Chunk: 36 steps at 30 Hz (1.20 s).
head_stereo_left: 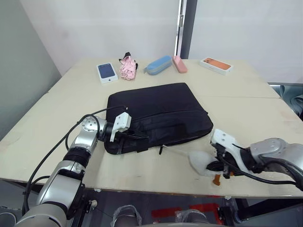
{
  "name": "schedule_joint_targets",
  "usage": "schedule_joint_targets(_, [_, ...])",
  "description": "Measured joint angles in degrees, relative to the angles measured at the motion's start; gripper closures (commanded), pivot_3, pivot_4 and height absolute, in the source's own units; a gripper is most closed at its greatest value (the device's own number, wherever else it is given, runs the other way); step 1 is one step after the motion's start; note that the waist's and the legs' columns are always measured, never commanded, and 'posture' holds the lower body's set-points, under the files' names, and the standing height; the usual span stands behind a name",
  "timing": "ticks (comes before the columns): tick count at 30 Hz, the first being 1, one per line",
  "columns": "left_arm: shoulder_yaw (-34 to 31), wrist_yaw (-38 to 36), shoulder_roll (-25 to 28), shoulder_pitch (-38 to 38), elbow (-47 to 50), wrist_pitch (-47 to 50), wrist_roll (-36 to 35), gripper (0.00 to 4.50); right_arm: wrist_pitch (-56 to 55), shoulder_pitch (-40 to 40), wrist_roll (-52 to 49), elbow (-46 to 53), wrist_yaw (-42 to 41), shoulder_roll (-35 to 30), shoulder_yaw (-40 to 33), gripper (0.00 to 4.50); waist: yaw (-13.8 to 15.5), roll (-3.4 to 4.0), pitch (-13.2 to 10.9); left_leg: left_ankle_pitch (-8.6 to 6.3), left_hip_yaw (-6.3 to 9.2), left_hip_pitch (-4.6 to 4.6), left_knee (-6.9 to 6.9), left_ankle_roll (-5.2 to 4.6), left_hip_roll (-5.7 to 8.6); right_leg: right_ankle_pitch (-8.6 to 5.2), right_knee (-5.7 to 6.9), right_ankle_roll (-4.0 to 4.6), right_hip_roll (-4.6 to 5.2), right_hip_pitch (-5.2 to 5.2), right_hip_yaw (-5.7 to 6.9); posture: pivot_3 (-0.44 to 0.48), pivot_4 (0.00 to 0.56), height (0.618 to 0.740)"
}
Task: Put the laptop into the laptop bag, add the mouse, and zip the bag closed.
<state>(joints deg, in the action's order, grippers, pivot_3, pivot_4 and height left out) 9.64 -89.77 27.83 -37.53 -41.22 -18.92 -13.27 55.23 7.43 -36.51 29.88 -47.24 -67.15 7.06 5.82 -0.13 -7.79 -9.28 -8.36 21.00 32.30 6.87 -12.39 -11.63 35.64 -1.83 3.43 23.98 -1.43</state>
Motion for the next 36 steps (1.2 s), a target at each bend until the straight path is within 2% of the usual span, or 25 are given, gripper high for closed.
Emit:
schedule_joint_targets(8, [0.81, -0.17, 0.03, -0.63, -1.45, -1.45, 0.07, 4.5, -10.0, -4.94, 7.09, -12.82, -7.22, -6.71, -7.94, 4.49, 0.14, 0.07, 0.05, 0.01, -0.02, 0.03, 0.06, -0.13, 0.02, 0.0, 0.02, 0.01, 0.03, 0.01, 0.01, 0.0, 0.15, 0.74])
schedule_joint_targets(14, [1.66, -0.17, 0.48, -1.05, -2.21, -2.58, 0.03, 4.5, -15.44, -6.47, 10.92, -19.6, -11.24, -7.97, -10.18, 4.49, 0.02, 0.1, 0.07, 0.0, -0.04, 0.04, 0.21, -0.2, 0.02, 0.01, 0.08, 0.02, 0.06, 0.01, -0.02, 0.0, 0.15, 0.74])
schedule_joint_targets(19, [2.39, -0.19, 1.67, -1.03, -2.55, -3.44, -0.32, 4.5, -19.07, 1.33, 16.48, -29.33, -9.3, -7.04, -10.24, 4.49, -0.55, 0.16, 0.1, 0.0, -0.06, 0.02, 0.31, -0.2, 0.01, 0.01, 0.21, 0.03, 0.04, 0.03, -0.04, 0.0, 0.15, 0.74])
schedule_joint_targets(23, [2.83, -0.2, 2.31, -1.02, -2.6, -3.56, -0.61, 4.5, -20.18, 10.1, 20.46, -35.51, -5.78, -2.04, -8.72, 4.49, -0.74, 0.19, 0.12, 0.0, -0.06, 0.01, 0.37, -0.2, 0.01, 0.01, 0.29, 0.04, 0.04, 0.03, -0.05, 0.0, 0.15, 0.74])
schedule_joint_targets(27, [2.9, -0.26, 2.51, -1.02, -2.57, -3.53, -0.85, 4.5, -19.29, 10.72, 21.35, -34.71, -6.22, 1.36, -6.63, 4.49, -0.39, 0.21, 0.13, 0.01, -0.06, 0.05, 0.36, -0.21, 0.0, 0.01, 0.27, 0.04, 0.04, 0.04, -0.02, 0.0, 0.15, 0.74])
schedule_joint_targets(29, [2.98, -0.26, 2.57, -1.02, -2.54, -3.43, -0.97, 4.5, -17.06, 9.96, 21.09, -32.53, -7.18, 2.77, -5.72, 3.64, -0.45, 0.21, 0.12, 0.01, -0.07, 0.04, 0.36, -0.22, 0.0, 0.01, 0.28, 0.04, 0.04, 0.04, -0.03, 0.0, 0.15, 0.74])
schedule_joint_targets(36, [3.6, -0.32, 3.77, -0.82, -1.14, -1.63, -2.33, 4.5, -10.49, 9.82, 18.83, -30.5, -10.01, 2.06, -6.85, 1.22, -0.51, 0.25, 0.09, 0.0, -0.08, 0.05, 0.35, -0.21, -0.01, 0.01, 0.27, 0.04, 0.04, 0.07, -0.05, 0.0, 0.15, 0.74])
